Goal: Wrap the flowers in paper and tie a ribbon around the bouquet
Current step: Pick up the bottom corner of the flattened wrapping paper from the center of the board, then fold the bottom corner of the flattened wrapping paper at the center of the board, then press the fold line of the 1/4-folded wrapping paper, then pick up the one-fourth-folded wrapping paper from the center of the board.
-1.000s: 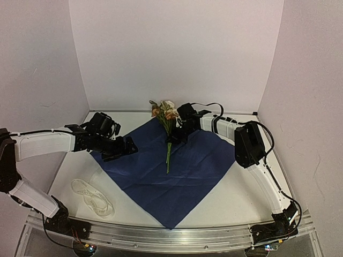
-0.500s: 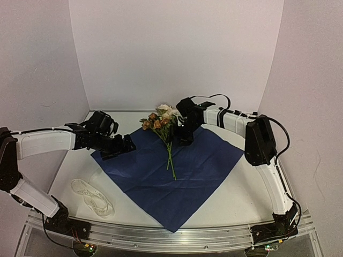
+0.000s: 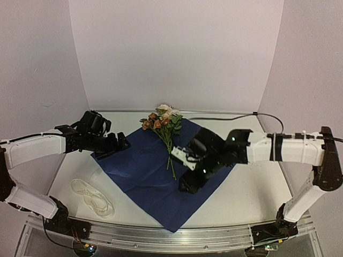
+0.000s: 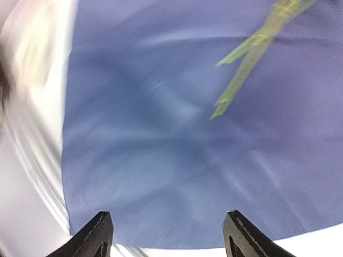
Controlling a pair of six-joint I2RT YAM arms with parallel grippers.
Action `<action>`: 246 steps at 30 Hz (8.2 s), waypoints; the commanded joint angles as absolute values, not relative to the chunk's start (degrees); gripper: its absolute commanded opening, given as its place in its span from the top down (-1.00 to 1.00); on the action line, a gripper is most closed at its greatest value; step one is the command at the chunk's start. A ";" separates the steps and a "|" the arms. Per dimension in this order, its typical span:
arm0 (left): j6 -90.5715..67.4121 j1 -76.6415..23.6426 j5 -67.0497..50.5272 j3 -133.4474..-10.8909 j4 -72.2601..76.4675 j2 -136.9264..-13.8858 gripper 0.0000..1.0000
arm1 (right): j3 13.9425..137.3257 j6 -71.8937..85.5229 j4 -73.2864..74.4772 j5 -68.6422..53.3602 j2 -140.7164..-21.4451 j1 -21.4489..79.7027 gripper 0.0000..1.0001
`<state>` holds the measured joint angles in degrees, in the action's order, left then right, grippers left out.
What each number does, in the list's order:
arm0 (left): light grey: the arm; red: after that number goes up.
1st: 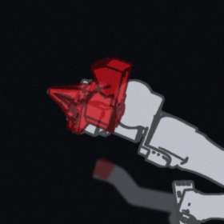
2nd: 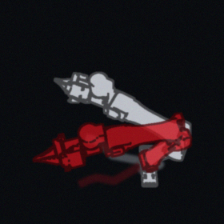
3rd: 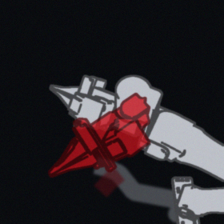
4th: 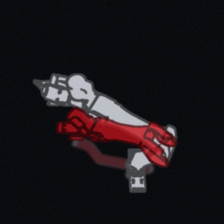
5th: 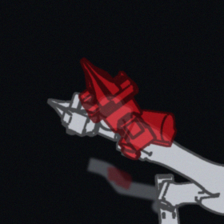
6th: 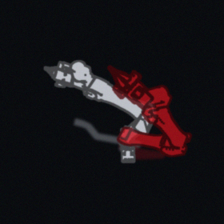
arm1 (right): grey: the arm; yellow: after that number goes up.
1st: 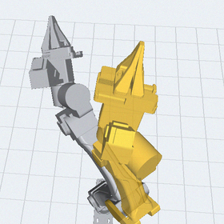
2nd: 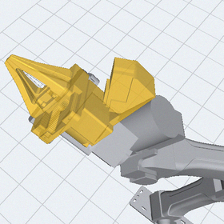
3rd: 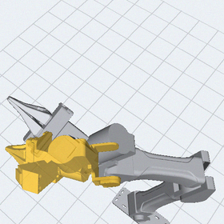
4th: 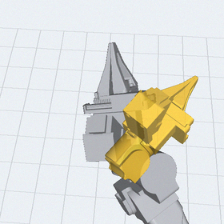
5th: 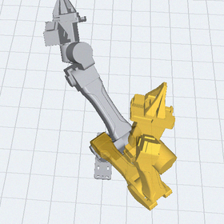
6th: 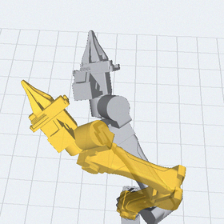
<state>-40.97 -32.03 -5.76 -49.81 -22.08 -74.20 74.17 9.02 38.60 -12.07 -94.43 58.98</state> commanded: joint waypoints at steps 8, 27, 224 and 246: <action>-42.86 -31.73 -5.36 -44.66 -19.32 -68.08 -0.99 | 44.66 -20.50 14.75 13.53 -82.05 80.98 -0.59; -42.37 -31.73 -4.31 -43.12 -18.81 -65.27 -0.99 | 54.13 -35.01 4.30 30.62 -97.64 92.73 0.00; -48.78 -47.81 3.58 -28.48 -18.46 -81.53 0.50 | 19.49 60.03 -7.74 5.89 -84.39 47.19 0.55; -33.74 -50.94 -6.87 -51.52 -18.23 -85.49 0.38 | 18.05 69.30 3.71 7.99 -67.21 47.24 -0.31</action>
<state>-38.07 -48.64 -2.22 -45.91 -20.57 -82.14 19.83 65.60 9.95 8.09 -64.88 47.48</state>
